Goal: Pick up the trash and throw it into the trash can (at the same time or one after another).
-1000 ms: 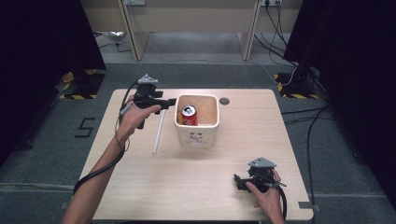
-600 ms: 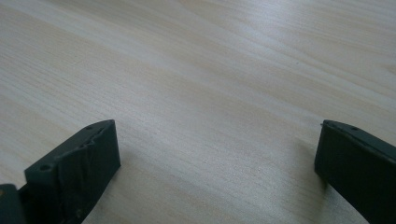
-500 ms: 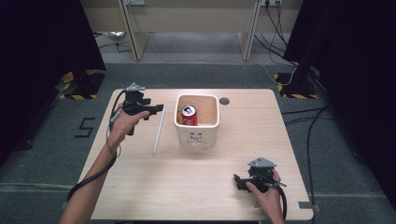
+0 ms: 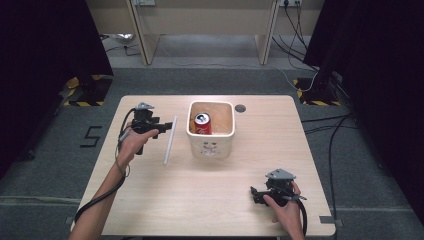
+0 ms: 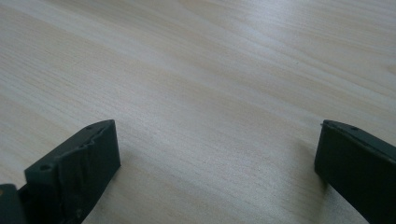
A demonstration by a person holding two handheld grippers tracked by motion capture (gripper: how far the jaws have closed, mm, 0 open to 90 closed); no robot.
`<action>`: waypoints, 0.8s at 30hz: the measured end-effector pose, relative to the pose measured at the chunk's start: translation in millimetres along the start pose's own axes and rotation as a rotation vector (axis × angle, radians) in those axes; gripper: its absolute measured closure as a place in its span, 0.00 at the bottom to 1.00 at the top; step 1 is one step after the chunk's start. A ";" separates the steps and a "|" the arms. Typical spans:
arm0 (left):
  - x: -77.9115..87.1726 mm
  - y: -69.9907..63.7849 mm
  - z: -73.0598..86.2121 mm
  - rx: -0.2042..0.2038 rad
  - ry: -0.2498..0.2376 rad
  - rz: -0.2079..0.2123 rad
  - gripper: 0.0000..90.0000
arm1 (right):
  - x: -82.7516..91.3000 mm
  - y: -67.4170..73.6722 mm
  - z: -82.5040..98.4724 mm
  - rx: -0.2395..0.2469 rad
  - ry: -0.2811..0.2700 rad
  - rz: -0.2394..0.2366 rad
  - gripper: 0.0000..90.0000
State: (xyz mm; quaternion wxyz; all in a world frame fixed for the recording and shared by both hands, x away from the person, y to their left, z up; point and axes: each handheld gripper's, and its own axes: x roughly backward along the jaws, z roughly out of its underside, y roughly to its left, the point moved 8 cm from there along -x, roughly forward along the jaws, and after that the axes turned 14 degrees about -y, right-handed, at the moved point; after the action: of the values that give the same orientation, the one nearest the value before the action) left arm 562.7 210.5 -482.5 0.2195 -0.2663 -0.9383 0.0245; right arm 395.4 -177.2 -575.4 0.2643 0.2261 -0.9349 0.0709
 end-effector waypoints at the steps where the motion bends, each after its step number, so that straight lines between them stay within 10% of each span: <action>1: -2.1 0.6 4.4 0.001 0.004 -0.004 0.36 | 0.1 0.0 0.1 0.000 0.002 0.000 0.00; 24: -31.9 4.2 54.9 -0.020 0.111 -0.045 0.46 | 0.1 0.0 0.1 0.000 0.002 0.000 0.00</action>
State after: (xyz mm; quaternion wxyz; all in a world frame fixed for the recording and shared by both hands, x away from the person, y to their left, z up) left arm 565.7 201.7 -545.5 0.2690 -0.2485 -0.9305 -0.0046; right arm 395.3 -177.2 -575.4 0.2650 0.2259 -0.9347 0.0710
